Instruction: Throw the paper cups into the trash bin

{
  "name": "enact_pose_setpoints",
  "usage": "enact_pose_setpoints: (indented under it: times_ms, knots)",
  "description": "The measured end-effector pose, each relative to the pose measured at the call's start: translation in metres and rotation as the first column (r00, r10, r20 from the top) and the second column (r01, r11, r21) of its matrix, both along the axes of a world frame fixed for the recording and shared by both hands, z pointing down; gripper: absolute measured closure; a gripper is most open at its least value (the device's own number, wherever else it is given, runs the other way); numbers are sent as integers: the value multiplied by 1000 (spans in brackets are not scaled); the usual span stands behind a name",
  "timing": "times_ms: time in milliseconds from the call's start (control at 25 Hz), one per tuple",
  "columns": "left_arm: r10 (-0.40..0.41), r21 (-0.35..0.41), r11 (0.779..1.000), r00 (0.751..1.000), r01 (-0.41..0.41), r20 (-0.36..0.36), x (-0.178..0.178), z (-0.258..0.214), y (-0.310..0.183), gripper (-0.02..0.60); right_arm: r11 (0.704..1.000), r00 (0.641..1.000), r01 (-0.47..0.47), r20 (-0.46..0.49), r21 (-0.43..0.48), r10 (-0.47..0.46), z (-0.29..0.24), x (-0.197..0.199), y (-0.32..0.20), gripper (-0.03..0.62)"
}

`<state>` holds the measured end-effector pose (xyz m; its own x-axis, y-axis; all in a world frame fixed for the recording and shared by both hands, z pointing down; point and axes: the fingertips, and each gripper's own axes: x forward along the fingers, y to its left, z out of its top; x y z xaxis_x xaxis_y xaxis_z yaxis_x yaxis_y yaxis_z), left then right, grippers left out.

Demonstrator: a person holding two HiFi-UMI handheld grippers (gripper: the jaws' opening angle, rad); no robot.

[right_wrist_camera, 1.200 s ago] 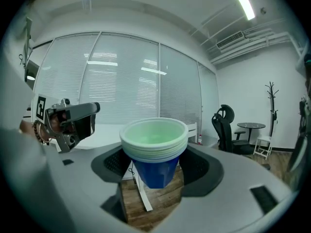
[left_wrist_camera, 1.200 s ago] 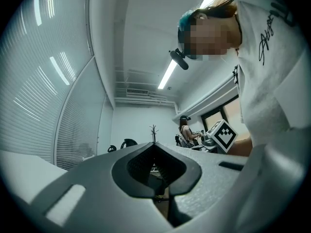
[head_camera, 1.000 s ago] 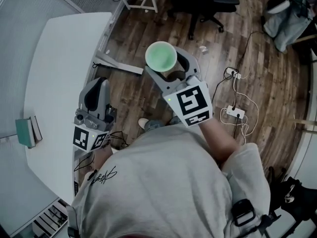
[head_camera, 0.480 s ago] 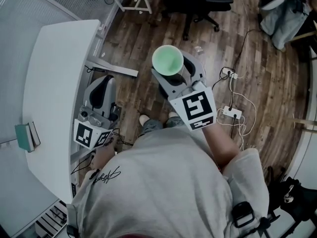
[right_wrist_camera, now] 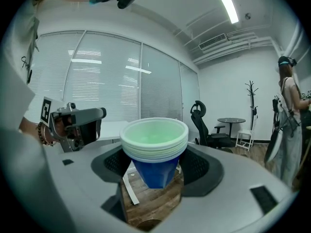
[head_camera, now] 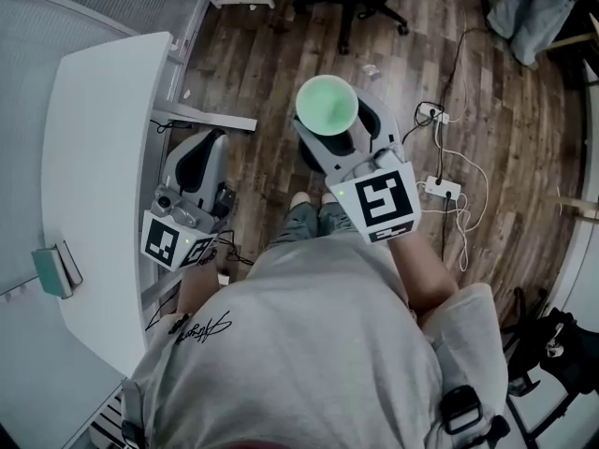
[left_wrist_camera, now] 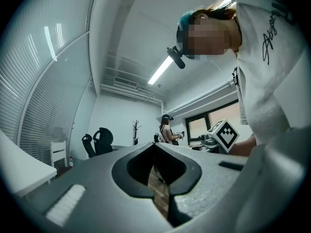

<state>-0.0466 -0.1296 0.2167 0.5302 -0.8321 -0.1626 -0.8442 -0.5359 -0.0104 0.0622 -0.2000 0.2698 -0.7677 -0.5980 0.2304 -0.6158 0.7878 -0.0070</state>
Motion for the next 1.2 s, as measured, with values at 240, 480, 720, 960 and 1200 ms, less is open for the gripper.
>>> enact_pose_setpoints:
  times_ms: [240,480,720,960,1200]
  knots:
    - [50,-36,998,999,-51,-18,2,19,-6,578,998,999,-52,-5,36,53,7,6,-2,281]
    - [66,-80,994,998,-68,-23,-9,47,-12,578,996,996,-82,-42,21,83,25,8,-3,281]
    - [91,-87,992,995,-94,-40,-2,67,-21,578,995,995,-100,-28,-10,100,48,15,-4,281]
    - [126,-112,985,991,-129,-35,12,87,-25,578,992,993,-122,-15,-37,121,68,24,-10,283]
    - [147,-138,979,988,-153,-55,16,111,-22,578,992,993,-111,-45,-67,108,100,21,-3,281]
